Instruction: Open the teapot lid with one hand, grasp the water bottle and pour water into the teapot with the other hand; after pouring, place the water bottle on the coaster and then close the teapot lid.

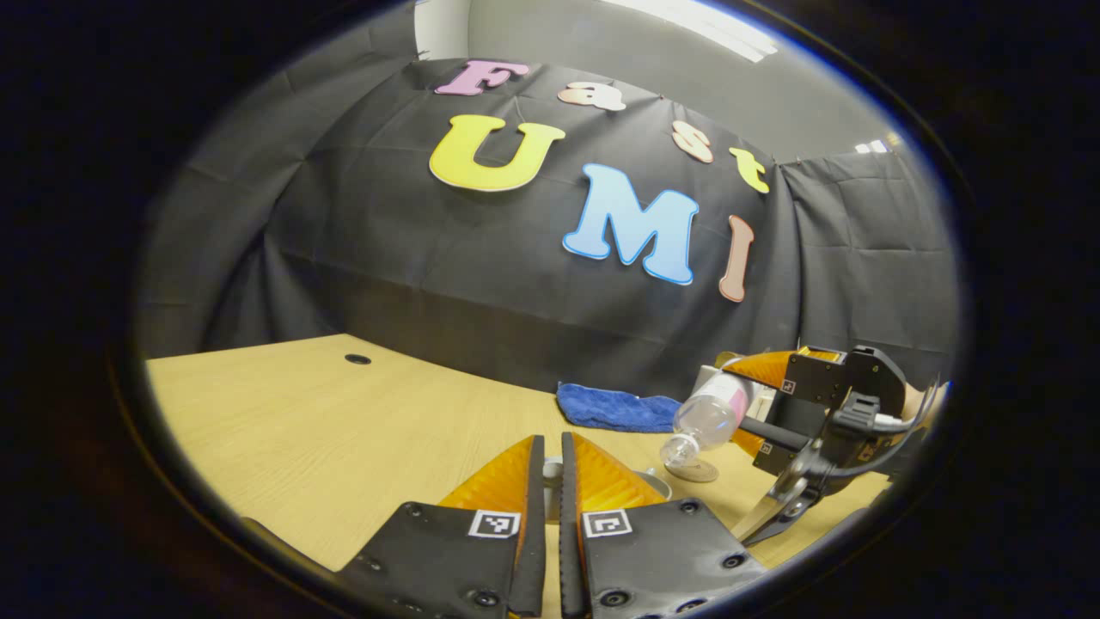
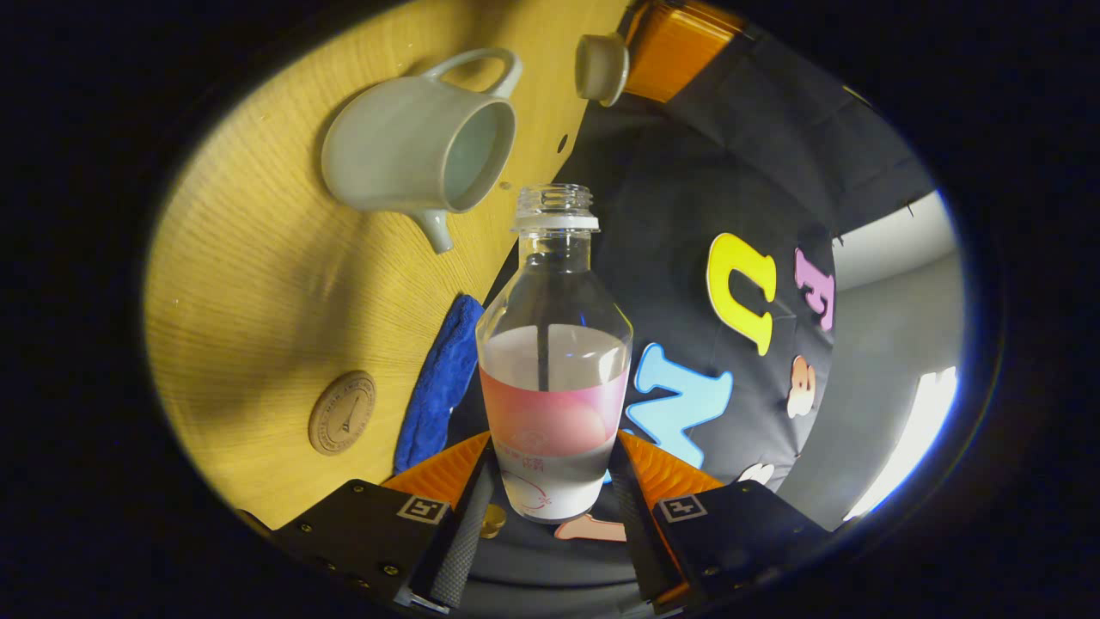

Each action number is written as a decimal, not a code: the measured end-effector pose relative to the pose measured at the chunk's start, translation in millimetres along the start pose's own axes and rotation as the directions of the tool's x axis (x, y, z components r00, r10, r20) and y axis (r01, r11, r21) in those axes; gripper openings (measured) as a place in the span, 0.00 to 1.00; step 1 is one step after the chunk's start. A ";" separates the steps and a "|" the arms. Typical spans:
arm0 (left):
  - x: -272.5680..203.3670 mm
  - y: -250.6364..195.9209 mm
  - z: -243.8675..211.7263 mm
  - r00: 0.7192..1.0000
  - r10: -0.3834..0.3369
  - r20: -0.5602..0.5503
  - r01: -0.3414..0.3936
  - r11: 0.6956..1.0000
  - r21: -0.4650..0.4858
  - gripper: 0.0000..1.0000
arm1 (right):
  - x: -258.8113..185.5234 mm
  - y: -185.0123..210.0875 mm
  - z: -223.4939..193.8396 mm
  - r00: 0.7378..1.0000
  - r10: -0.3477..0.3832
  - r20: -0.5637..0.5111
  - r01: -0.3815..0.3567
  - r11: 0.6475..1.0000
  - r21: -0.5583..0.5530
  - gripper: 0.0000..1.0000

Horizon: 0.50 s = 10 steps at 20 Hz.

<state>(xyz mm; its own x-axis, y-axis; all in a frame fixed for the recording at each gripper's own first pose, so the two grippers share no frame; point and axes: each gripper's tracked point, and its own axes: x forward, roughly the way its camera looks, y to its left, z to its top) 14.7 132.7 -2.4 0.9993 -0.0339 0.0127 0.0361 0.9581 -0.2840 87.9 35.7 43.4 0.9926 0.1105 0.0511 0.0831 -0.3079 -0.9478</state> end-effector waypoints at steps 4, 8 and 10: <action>-0.6 -0.2 0.1 1.000 0.000 0.001 0.000 1.000 0.000 0.13 | -1.8 21.9 -2.6 0.992 0.129 -0.004 -0.124 0.964 0.236 0.73; 0.1 -2.1 0.7 1.000 -0.004 0.001 0.004 1.000 0.006 0.14 | -2.6 38.5 -5.0 0.971 0.241 0.006 -0.217 0.865 0.452 0.73; 0.2 -2.9 -0.1 1.000 -0.005 0.000 0.005 1.000 0.012 0.13 | -2.6 48.4 -8.6 0.960 0.281 0.009 -0.241 0.803 0.546 0.74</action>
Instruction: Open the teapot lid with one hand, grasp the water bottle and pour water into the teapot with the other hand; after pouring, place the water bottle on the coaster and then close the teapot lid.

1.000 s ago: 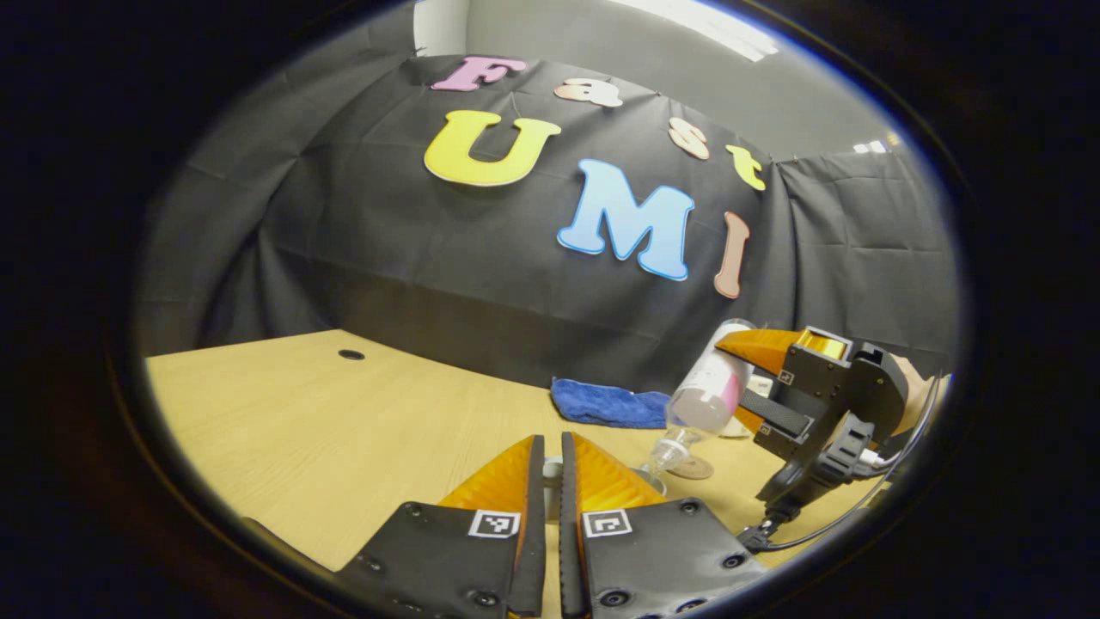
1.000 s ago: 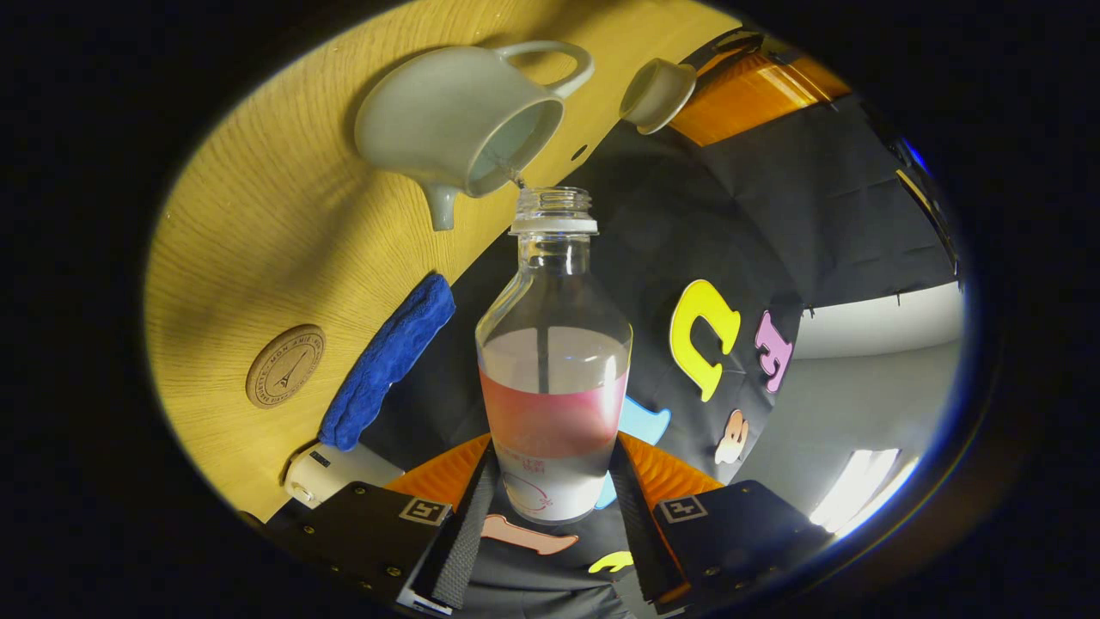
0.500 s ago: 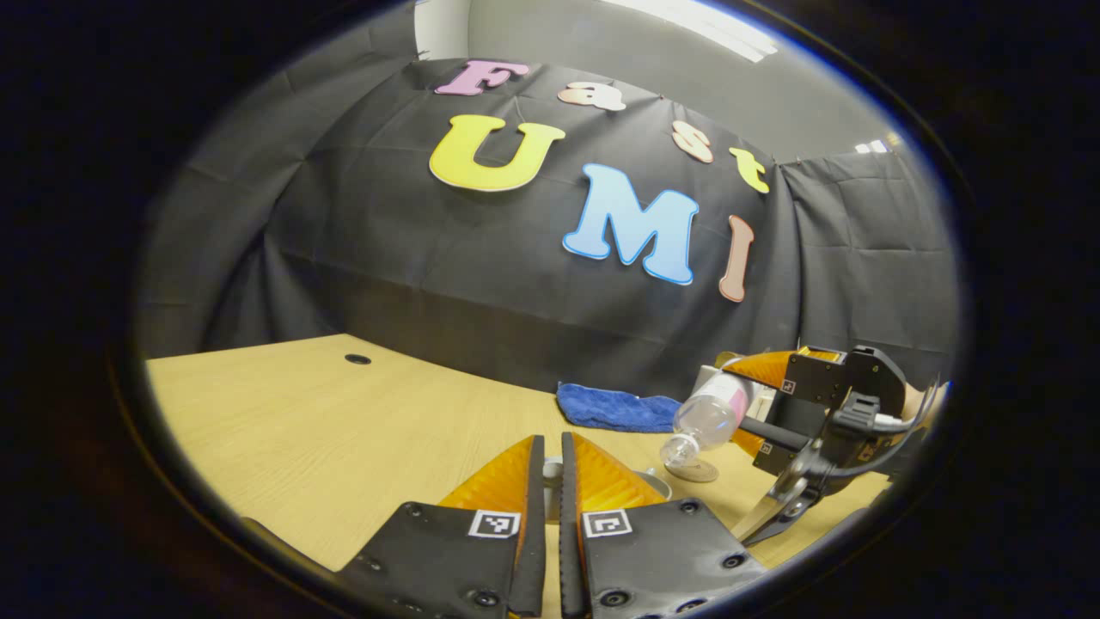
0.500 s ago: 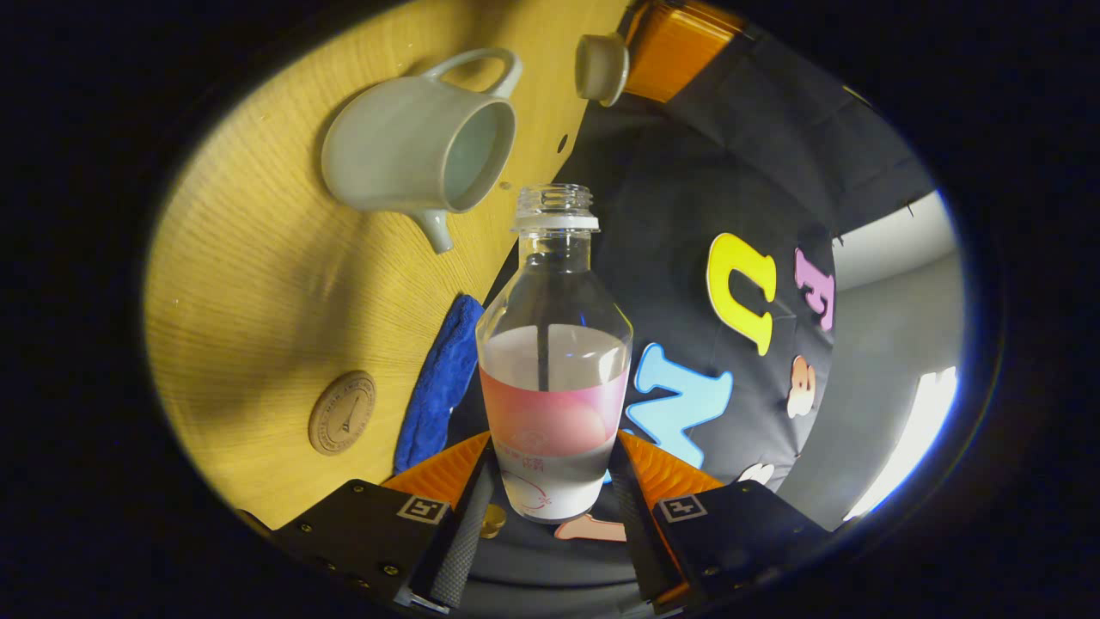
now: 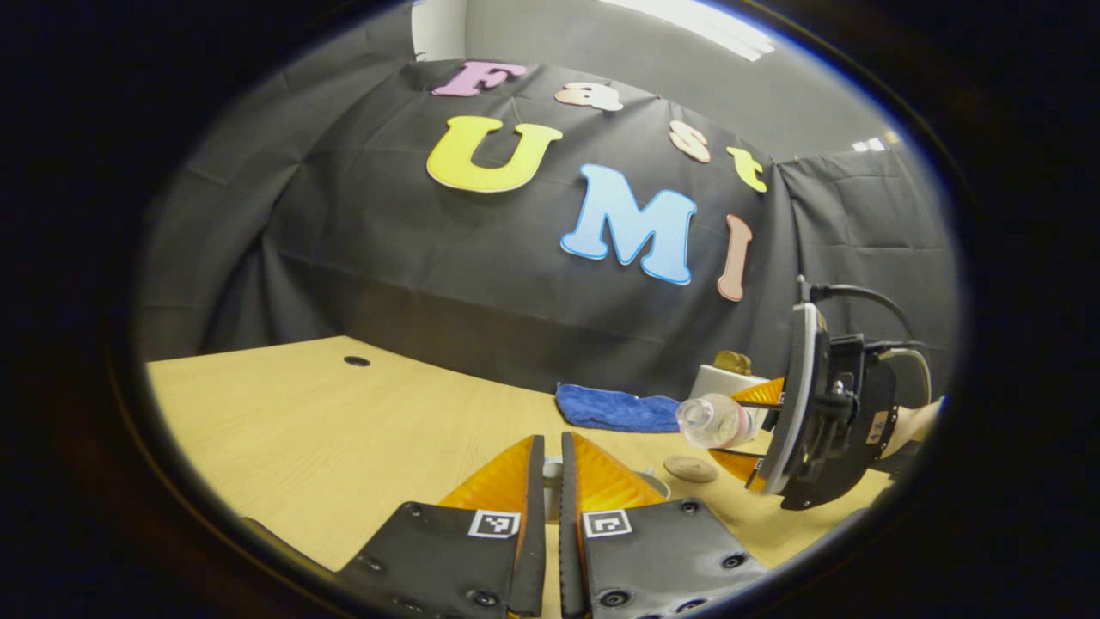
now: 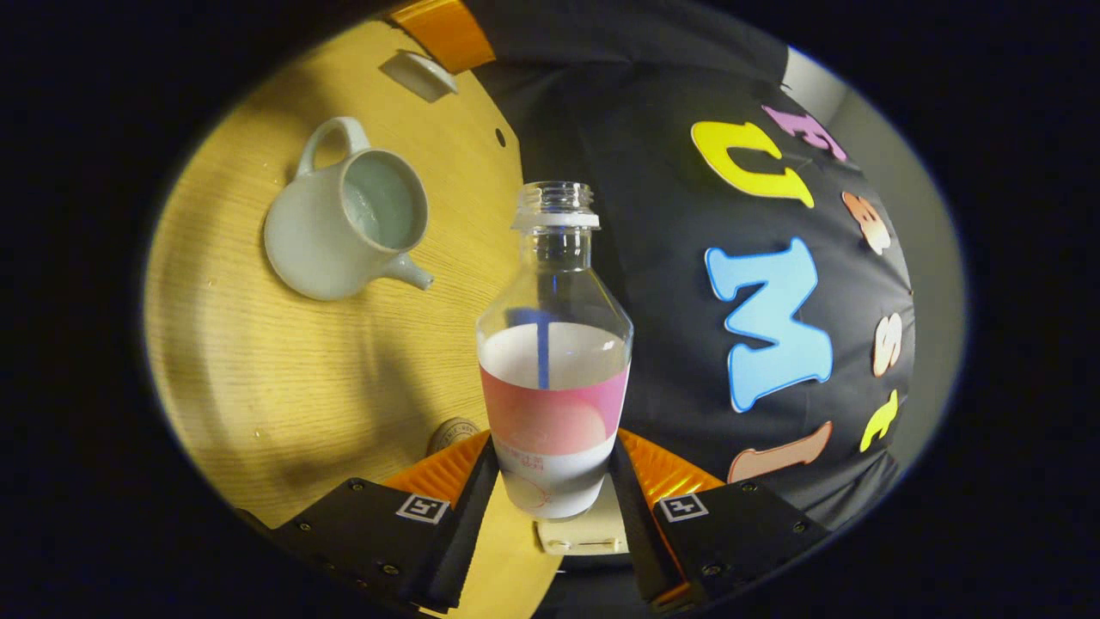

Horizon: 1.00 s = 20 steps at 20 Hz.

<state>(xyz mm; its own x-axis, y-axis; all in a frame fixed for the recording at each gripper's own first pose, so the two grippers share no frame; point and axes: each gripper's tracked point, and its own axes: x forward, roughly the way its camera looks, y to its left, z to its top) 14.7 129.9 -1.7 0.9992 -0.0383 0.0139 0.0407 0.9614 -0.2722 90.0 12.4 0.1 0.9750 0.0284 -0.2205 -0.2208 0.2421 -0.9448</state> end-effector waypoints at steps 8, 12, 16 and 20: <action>0.4 -3.1 -0.4 1.000 -0.002 -0.007 0.003 1.000 0.026 0.13 | 29.7 2.4 -27.5 0.992 0.123 -0.028 -0.091 0.849 0.521 0.74; 0.1 -3.6 -1.5 1.000 -0.003 -0.009 0.004 0.999 0.035 0.14 | 40.0 8.4 -33.6 0.989 0.145 0.012 -0.111 0.700 0.705 0.74; 1.0 -5.7 -2.0 1.000 0.000 -0.010 0.000 0.999 0.048 0.13 | 51.8 14.7 -31.2 0.984 0.166 0.058 -0.136 0.512 0.848 0.74; 2.1 -7.4 -4.0 1.000 -0.005 -0.012 0.006 0.998 0.055 0.13 | 54.3 12.4 -31.7 0.985 0.157 0.074 -0.130 0.386 0.913 0.74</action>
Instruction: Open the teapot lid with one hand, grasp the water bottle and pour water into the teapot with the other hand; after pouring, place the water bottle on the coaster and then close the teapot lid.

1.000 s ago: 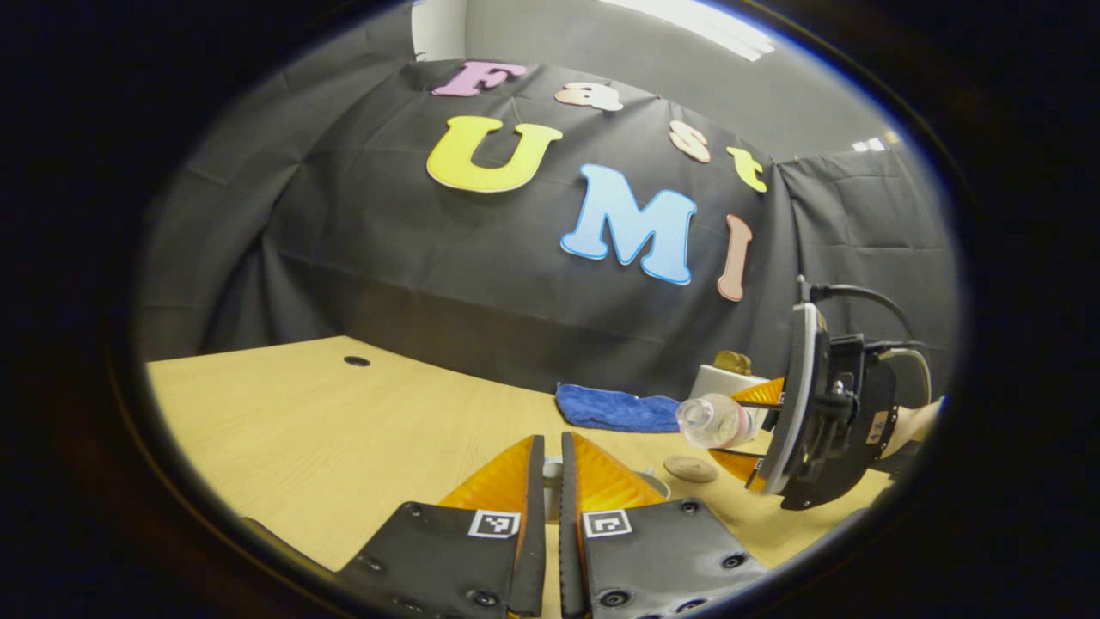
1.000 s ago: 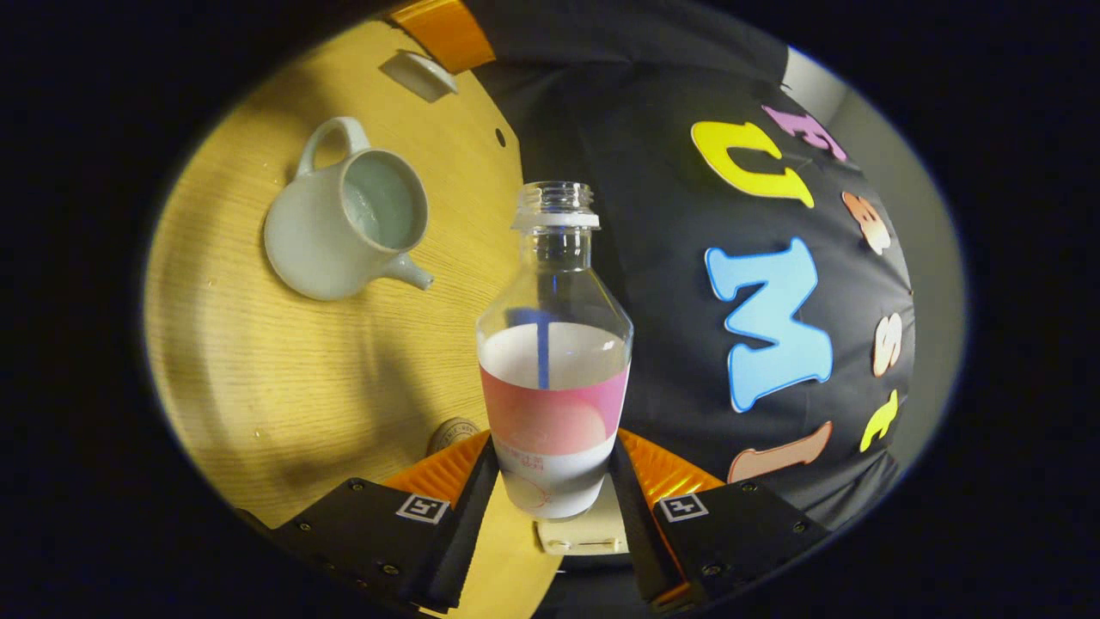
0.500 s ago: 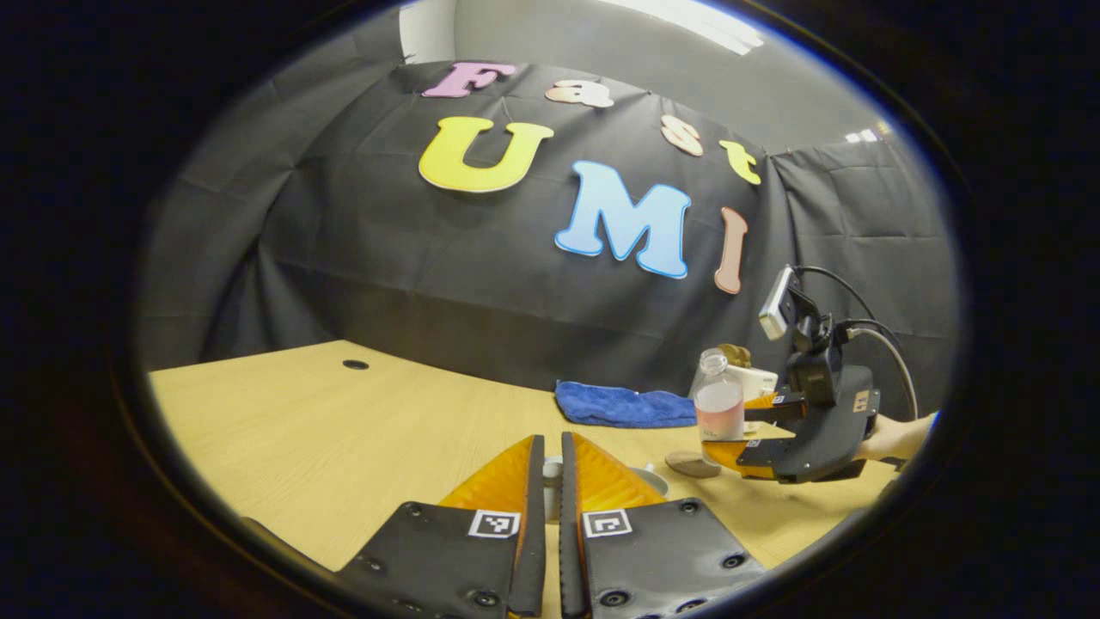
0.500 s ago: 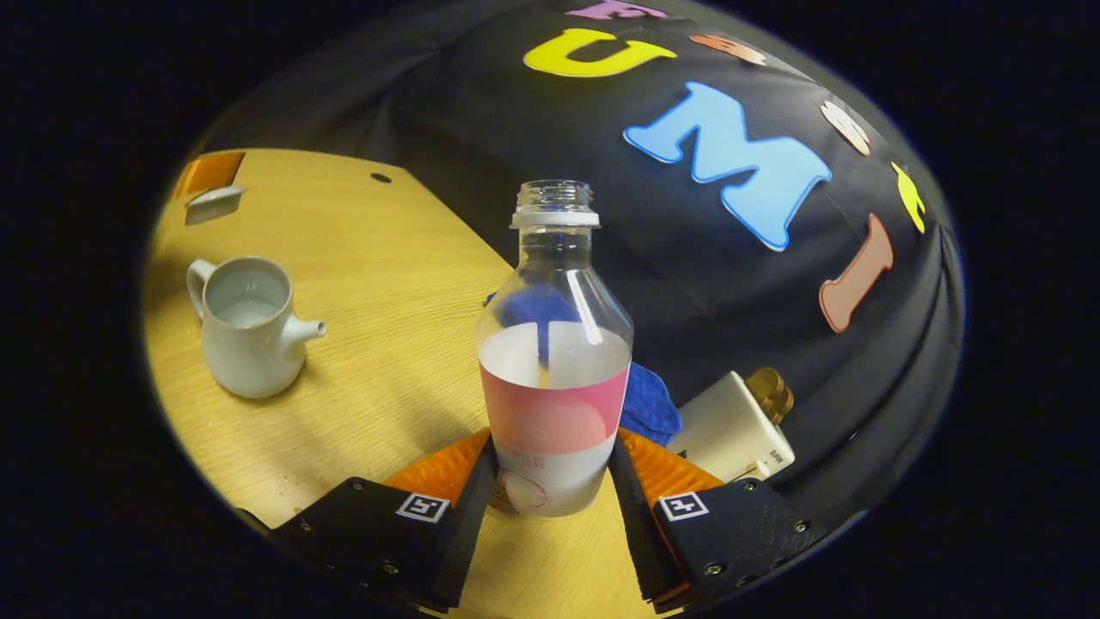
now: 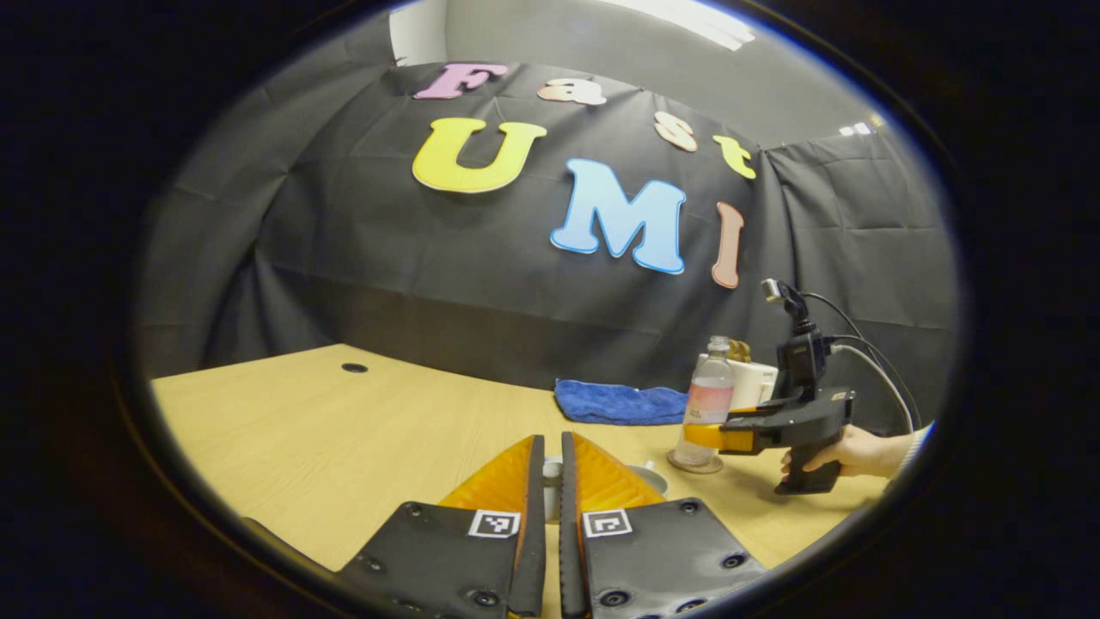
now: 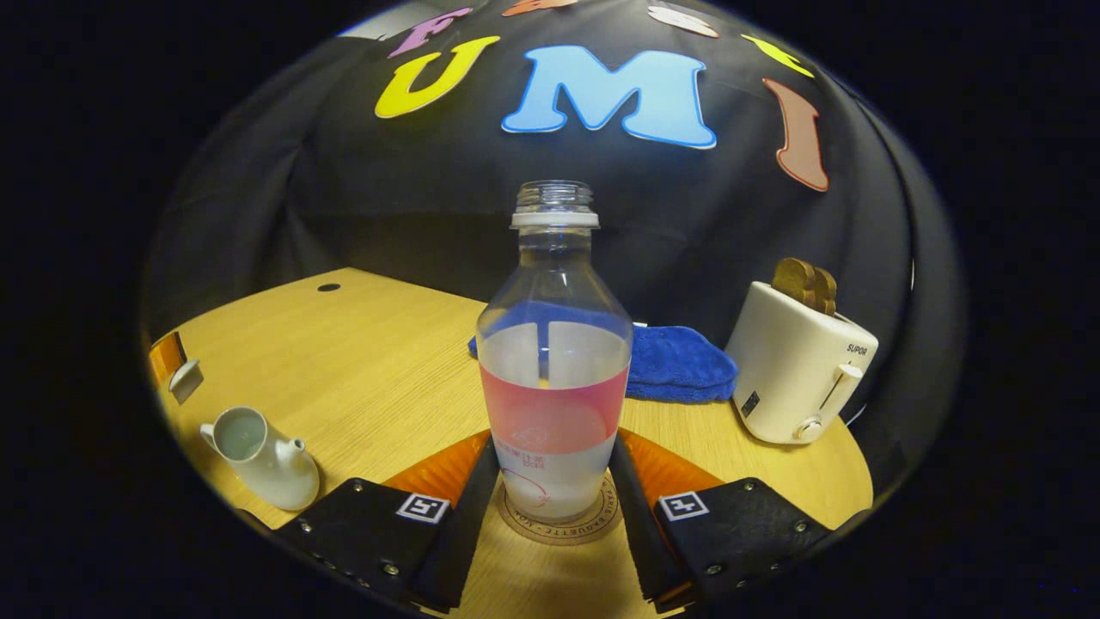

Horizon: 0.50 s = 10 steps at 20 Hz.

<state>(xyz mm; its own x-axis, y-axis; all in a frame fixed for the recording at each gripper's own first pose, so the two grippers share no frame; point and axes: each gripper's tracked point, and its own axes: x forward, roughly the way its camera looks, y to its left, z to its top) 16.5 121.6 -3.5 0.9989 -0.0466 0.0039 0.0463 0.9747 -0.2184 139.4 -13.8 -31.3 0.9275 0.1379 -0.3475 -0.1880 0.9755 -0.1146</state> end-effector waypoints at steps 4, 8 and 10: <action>-0.5 0.1 1.2 1.000 -0.002 -0.001 0.002 1.000 -0.001 0.13 | 1.7 -0.7 -1.2 1.000 -0.020 -0.006 0.020 1.000 0.013 0.74; 0.1 -0.9 -0.8 1.000 -0.004 -0.004 0.004 1.000 -0.001 0.13 | 0.9 -1.3 -2.8 1.000 -0.023 -0.016 0.024 0.999 0.042 0.76; 0.0 -0.4 -0.9 1.000 -0.003 -0.005 0.003 1.000 0.000 0.13 | 0.8 -3.4 -5.7 0.999 -0.028 -0.030 0.030 0.998 0.054 0.77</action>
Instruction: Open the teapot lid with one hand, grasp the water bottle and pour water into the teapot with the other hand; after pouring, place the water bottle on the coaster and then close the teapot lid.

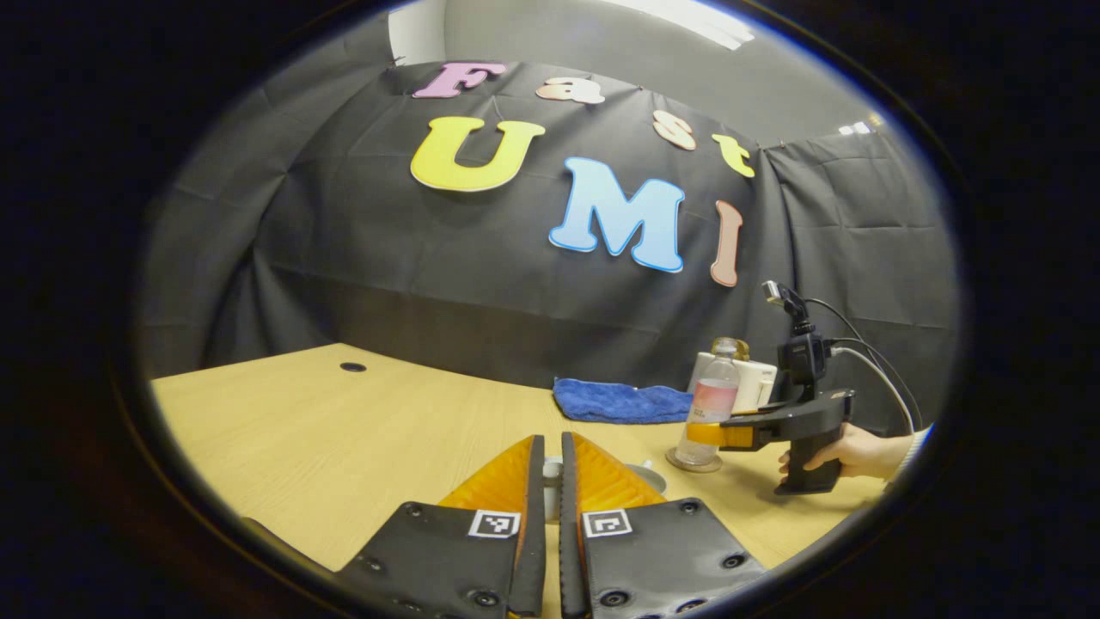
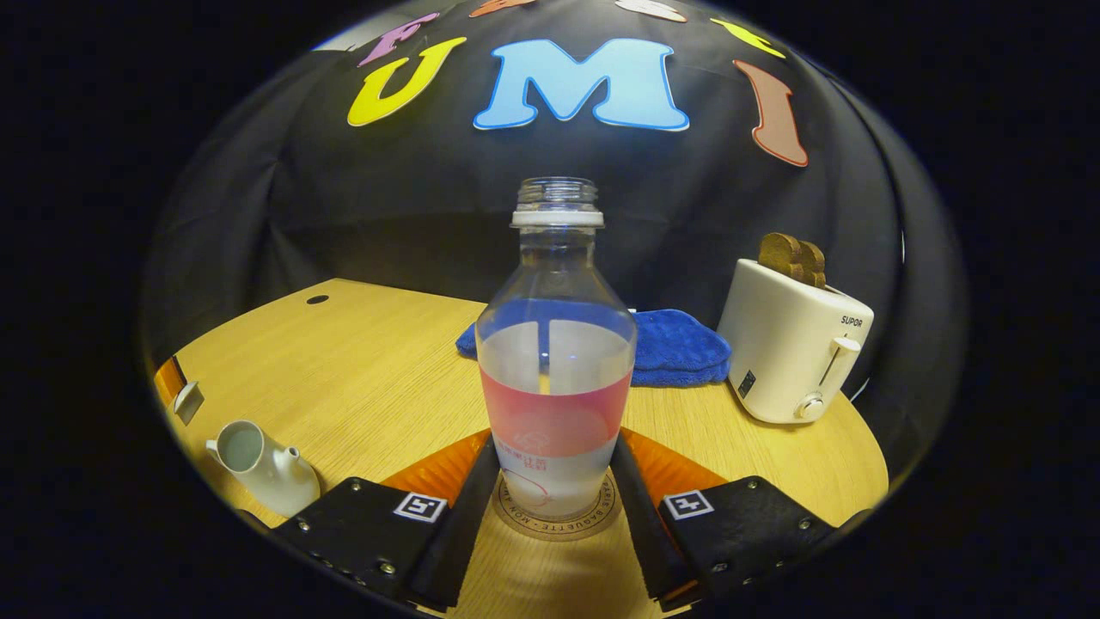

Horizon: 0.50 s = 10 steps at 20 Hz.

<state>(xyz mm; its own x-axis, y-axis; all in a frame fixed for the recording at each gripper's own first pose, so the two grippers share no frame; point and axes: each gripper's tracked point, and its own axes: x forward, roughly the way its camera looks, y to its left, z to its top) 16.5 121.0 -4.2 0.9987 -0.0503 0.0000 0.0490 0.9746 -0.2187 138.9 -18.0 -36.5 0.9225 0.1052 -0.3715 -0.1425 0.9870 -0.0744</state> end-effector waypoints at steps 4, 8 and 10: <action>0.4 -1.9 -0.5 1.000 -0.005 -0.003 0.005 1.000 0.001 0.13 | -0.7 0.8 -6.8 1.000 0.013 -0.028 -0.012 0.999 0.030 0.80; 1.7 -3.5 -2.2 1.000 -0.009 -0.009 0.009 1.000 0.002 0.13 | -9.0 -3.1 -0.7 1.000 -0.018 -0.001 0.018 0.999 0.037 0.92; 1.1 -3.7 -2.9 1.000 -0.007 -0.007 0.007 1.000 0.008 0.13 | -17.6 -8.5 4.1 0.998 -0.056 0.038 0.054 0.998 0.043 0.93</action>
<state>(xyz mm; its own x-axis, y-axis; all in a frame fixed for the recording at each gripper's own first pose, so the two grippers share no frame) 17.4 116.8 -6.2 0.9983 -0.0589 -0.0054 0.0564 0.9759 -0.2108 125.4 -27.7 -25.5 0.9418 0.0546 -0.3318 -0.0770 0.9955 -0.0549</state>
